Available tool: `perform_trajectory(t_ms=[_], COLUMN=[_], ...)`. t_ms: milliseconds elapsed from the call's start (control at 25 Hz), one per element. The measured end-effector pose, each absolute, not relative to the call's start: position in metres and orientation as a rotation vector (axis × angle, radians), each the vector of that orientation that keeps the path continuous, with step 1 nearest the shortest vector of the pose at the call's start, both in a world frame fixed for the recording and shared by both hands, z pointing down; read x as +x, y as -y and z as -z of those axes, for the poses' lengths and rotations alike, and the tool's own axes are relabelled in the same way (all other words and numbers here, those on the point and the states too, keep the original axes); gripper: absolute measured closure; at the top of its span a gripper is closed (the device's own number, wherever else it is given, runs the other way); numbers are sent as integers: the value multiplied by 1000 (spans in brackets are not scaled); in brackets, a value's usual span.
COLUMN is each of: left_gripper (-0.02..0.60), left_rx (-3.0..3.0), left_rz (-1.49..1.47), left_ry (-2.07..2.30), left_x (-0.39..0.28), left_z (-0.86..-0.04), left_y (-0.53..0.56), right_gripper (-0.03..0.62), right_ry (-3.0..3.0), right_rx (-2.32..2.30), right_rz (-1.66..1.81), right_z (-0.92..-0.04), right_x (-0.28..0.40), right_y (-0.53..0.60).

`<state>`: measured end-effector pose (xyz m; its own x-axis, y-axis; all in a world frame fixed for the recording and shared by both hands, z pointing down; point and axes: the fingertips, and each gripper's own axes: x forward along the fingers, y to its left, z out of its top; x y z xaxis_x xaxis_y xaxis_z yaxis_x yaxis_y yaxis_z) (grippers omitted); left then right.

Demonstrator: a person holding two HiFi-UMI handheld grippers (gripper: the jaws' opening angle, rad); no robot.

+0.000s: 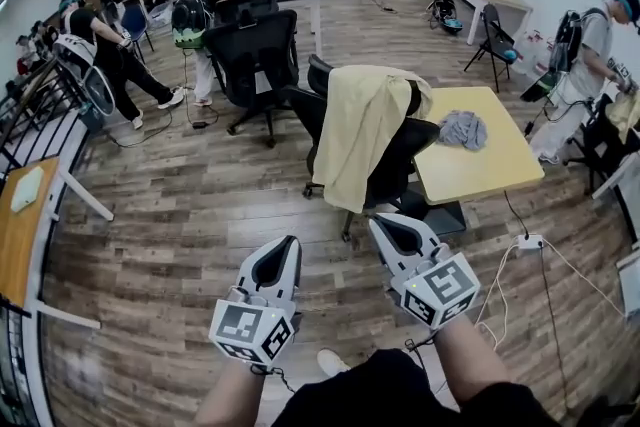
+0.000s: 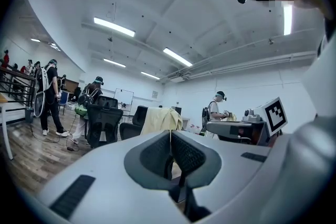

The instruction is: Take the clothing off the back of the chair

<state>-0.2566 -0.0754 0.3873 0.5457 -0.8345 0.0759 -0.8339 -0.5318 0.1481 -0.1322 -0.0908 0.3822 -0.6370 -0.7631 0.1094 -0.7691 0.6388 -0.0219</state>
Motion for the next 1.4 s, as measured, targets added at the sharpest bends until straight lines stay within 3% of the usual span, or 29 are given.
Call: perform_trajectory(t_ms=[640,1280,1400], left_gripper=[560,558,463], left_rx=[2591,2577,2586], left_rz=[13,-15,-33], left_ry=[1440,1512,1514], left_x=[-234,-142,-123], left_z=[-384,-374,-374], left_y=[117,213,232], right_gripper=[582,582,582], right_ry=[2774,2815,2818], right_rx=[1305,1277,1280], right_rz=[-112,-143,-149], right_z=[-381,-377,-379], right_x=[-102,-3,15], right_y=[132,227,244])
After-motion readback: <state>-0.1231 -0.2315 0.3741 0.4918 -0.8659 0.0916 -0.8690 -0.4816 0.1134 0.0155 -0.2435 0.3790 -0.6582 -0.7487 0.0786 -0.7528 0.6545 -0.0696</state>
